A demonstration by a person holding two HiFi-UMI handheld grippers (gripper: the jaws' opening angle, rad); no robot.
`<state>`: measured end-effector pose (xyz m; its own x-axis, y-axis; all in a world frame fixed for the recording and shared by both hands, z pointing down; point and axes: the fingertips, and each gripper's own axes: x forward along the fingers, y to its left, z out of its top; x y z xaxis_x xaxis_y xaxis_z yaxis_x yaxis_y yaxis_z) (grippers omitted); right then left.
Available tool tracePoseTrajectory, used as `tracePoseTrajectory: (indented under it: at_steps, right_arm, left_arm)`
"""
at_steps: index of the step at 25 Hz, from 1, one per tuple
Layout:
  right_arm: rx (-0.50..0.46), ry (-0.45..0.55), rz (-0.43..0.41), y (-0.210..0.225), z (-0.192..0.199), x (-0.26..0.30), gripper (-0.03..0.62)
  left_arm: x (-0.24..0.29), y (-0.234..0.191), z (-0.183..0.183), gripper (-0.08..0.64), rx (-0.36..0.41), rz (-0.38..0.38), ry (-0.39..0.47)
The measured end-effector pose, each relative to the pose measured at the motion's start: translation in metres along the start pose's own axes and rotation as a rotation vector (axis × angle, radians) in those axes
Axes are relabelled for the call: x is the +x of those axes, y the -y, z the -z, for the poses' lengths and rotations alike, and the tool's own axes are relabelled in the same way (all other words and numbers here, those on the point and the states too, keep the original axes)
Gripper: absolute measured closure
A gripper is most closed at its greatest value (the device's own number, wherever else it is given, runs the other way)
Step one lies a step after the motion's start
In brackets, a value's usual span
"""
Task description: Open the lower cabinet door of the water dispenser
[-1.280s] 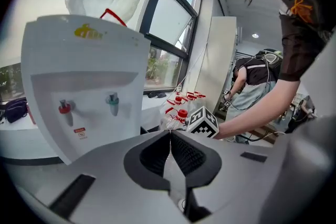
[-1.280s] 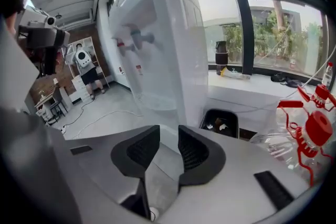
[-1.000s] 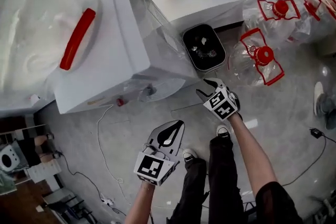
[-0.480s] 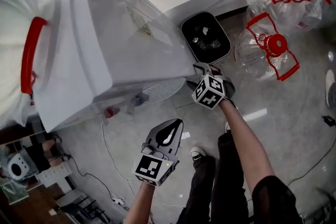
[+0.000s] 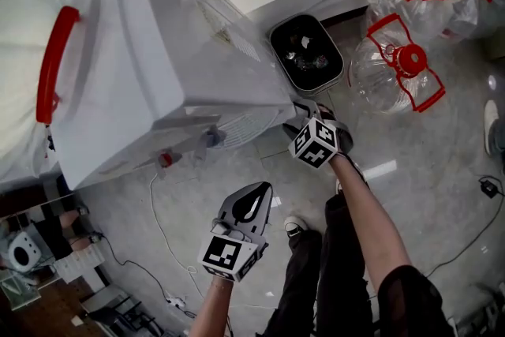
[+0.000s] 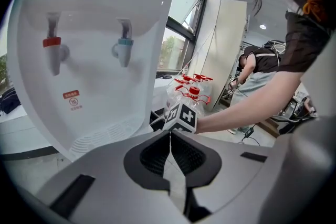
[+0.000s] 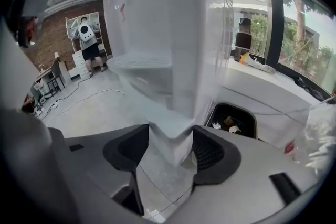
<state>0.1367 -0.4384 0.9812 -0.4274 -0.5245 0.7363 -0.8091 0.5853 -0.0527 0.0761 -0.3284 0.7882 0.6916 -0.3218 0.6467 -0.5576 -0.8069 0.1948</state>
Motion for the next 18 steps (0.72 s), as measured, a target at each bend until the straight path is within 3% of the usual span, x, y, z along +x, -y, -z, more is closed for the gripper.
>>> tracePoseTrajectory:
  at_steps: [9,18]
  right_arm:
    - [-0.052,-0.092,-0.098,-0.088,0.051,-0.035,0.394]
    - [-0.075,-0.170,-0.243,-0.220,0.068,-0.036,0.380]
  left_arm:
    - [-0.053,-0.001,0.024,0.540,-0.020,-0.041,0.008]
    - [-0.133,-0.006,0.078,0.540,-0.069,-0.096,0.015]
